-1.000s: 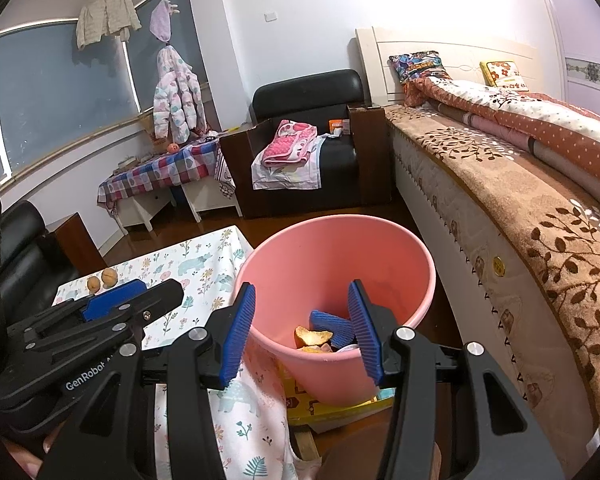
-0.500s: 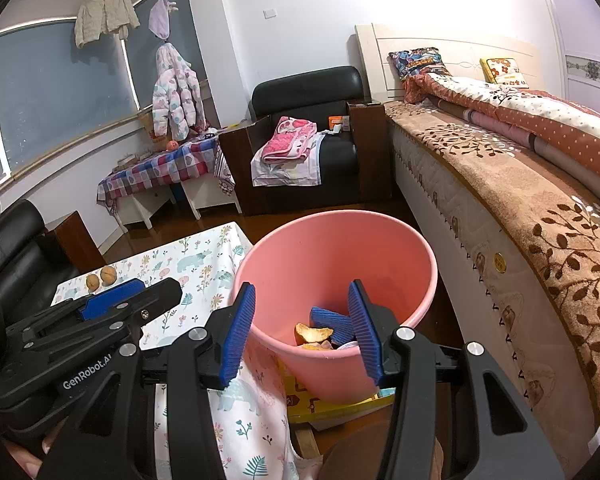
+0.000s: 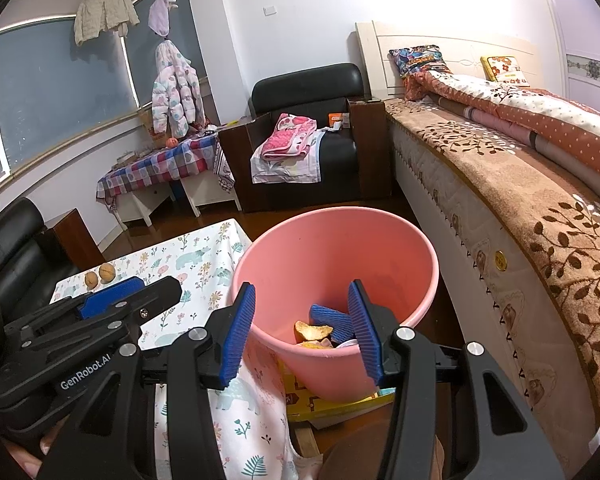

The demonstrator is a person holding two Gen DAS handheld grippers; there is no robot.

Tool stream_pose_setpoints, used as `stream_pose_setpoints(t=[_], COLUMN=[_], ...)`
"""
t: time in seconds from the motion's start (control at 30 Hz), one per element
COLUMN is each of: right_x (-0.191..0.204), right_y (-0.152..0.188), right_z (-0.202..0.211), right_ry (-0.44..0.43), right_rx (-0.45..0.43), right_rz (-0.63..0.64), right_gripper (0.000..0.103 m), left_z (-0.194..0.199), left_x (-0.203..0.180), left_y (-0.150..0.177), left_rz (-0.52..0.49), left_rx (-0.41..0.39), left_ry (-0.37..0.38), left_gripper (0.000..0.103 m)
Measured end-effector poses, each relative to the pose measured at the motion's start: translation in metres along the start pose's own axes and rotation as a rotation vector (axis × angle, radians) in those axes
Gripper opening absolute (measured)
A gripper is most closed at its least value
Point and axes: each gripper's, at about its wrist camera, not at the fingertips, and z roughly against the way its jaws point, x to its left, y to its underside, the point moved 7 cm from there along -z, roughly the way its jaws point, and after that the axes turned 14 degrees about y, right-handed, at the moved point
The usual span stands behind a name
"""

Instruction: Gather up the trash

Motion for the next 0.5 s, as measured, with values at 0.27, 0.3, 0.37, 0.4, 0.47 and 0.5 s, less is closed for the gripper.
stream_pose_setpoints(t=[0.27, 0.3, 0.37, 0.4, 0.47, 0.5], right_x=[-0.0009, -0.0008, -0.0003, -0.0009, 0.0000, 0.0003], right_y=[-0.0010, -0.0010, -0.0009, -0.0003, 0.0006, 0.0002], right_z=[-0.0022, -0.0022, -0.0038, -0.0037, -0.0055, -0.0072], right_ry=[0.002, 0.002, 0.000, 0.000, -0.001, -0.002], right_rx=[0.003, 0.004, 0.007, 0.009, 0.013, 0.014], right_rz=[0.002, 0.001, 0.001, 0.001, 0.003, 0.004], right_gripper=[0.049, 0.049, 0.049, 0.049, 0.049, 0.049], left_z=[0.0000, -0.0009, -0.0008, -0.0002, -0.0035, -0.0040], left_x=[0.0007, 0.0010, 0.0011, 0.0016, 0.0031, 0.0045], left_y=[0.0031, 0.0035, 0.0032, 0.0045, 0.0052, 0.0055], left_rz=[0.001, 0.000, 0.000, 0.002, 0.004, 0.006], left_rx=[0.002, 0.004, 0.003, 0.005, 0.011, 0.011], left_ry=[0.000, 0.000, -0.002, -0.003, 0.001, 0.001], left_gripper=[0.045, 0.045, 0.045, 0.045, 0.045, 0.045])
